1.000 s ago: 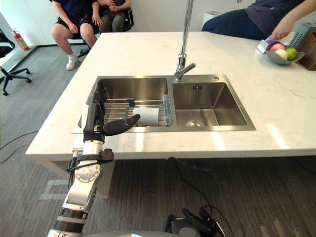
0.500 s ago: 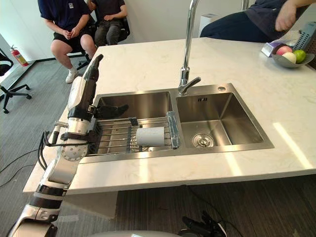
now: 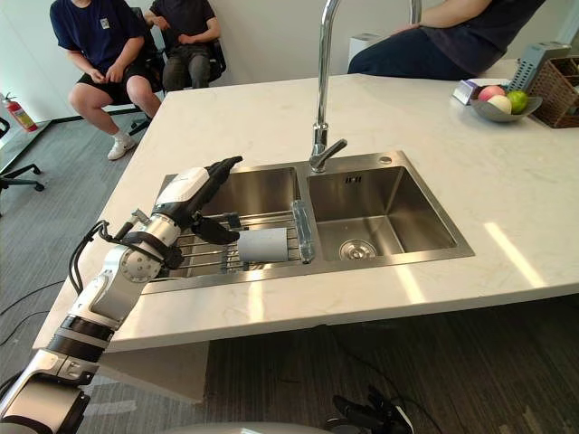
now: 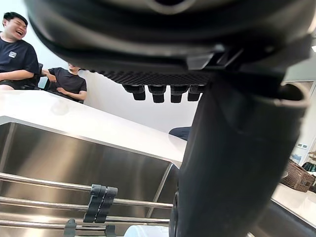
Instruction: Walk over to the sink, pick up the cup, carry it to the dishwasher, place the cup inside the dishwasher, then close the dishwasher door
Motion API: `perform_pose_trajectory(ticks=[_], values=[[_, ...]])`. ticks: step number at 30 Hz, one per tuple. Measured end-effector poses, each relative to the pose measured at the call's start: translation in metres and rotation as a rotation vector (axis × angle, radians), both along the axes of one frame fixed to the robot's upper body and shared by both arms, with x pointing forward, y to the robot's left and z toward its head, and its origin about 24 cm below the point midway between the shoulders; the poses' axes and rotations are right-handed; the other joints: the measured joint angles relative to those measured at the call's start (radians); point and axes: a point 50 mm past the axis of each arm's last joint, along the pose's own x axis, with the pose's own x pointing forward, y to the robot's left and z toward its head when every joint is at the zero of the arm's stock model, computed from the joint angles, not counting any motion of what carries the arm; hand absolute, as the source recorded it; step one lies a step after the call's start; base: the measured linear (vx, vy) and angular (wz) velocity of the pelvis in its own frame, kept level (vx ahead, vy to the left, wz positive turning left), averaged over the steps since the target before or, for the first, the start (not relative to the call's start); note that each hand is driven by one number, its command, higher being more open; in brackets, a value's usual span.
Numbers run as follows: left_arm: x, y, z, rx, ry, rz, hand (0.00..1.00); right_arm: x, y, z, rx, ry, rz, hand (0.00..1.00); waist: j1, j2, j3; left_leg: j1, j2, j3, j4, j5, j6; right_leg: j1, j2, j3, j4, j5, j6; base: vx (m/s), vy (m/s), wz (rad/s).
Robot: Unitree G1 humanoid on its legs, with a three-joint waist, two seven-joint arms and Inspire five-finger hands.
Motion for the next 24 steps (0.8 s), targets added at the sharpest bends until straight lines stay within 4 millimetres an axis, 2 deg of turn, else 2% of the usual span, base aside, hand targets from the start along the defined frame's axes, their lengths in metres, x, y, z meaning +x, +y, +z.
perform_pose_trajectory(ticks=[6, 14, 24], values=[[-0.001, -0.003, -0.003, 0.016, 0.034, -0.028, 1.0, -0.001, 0.003, -0.001, 0.011, 0.007, -0.007, 1.0, -0.001, -0.014, -0.007, -0.002, -0.006, 0.017, 0.004, -0.008, 0.002, 0.0, -0.001, 0.02, -0.017, 0.017, 0.004, 0.06, 0.021, -0.1], [-0.006, -0.023, -0.019, 0.065, 0.117, -0.125, 1.0, 0.0, 0.003, -0.001, 0.013, 0.004, -0.009, 1.0, -0.016, -0.014, -0.007, 0.0, -0.01, 0.033, 0.0, -0.011, 0.005, -0.001, -0.002, 0.04, -0.036, 0.036, 0.007, -0.01, 0.011, -0.07], [-0.009, -0.03, -0.024, 0.063, 0.132, -0.167, 1.0, 0.0, 0.003, -0.001, 0.016, 0.0, -0.026, 1.0, -0.028, -0.015, -0.007, 0.002, -0.01, 0.055, 0.0, -0.015, 0.007, -0.001, -0.002, 0.06, -0.057, 0.049, 0.011, 0.0, 0.004, -0.07]])
